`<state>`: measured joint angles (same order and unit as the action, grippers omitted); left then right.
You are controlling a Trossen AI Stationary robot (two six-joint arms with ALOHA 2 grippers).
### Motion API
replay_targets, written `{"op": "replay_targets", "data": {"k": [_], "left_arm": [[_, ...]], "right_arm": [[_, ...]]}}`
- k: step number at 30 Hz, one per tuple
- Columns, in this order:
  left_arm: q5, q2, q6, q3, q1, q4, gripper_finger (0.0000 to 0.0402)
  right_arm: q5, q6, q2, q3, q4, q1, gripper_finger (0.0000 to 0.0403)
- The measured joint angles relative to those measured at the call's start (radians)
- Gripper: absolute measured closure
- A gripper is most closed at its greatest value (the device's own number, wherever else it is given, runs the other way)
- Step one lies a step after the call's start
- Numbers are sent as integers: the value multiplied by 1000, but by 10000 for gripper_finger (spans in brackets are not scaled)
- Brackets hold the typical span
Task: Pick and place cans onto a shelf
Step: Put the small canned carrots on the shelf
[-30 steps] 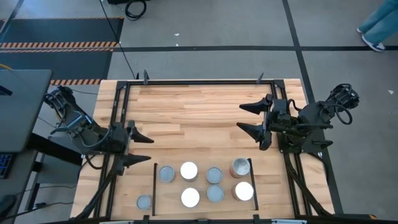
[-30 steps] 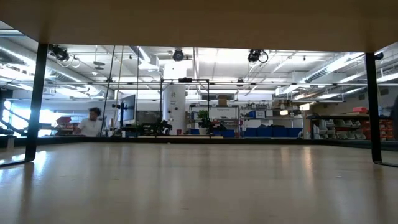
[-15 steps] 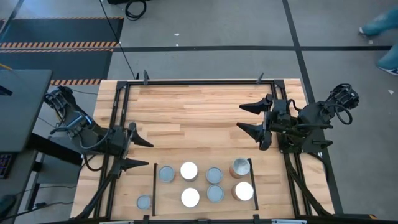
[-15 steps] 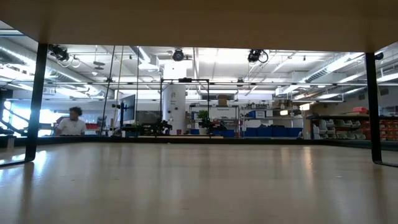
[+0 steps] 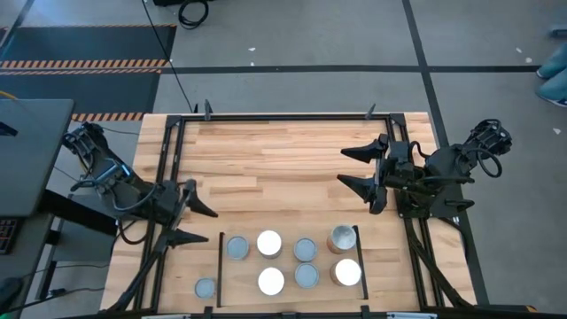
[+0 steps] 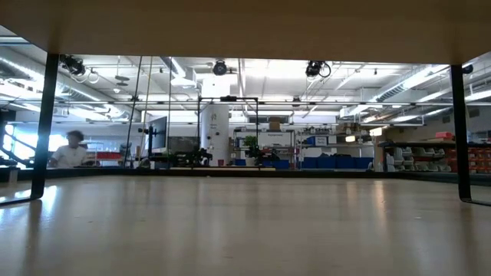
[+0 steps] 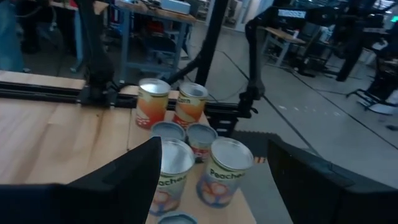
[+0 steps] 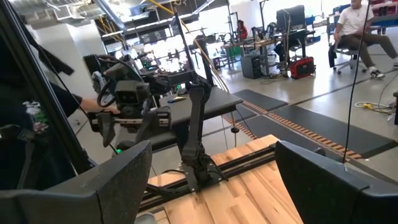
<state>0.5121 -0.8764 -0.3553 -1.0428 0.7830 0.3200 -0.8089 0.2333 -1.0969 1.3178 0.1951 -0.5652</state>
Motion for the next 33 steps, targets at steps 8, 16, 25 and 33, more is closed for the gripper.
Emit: {"op": "replay_targets", "data": {"k": [8,16,25,33], "left_arm": [[-58,0,0,0,0,0,108],[-58,0,0,0,0,-3,108],[-99,0,-50,0,0,-2,108],[-99,0,-53,0,0,-2,108]], "right_arm": [[0,0,0,0,0,0,55],[0,0,0,0,0,0,55],[0,0,0,0,0,0,55],[0,0,0,0,0,0,55]]}}
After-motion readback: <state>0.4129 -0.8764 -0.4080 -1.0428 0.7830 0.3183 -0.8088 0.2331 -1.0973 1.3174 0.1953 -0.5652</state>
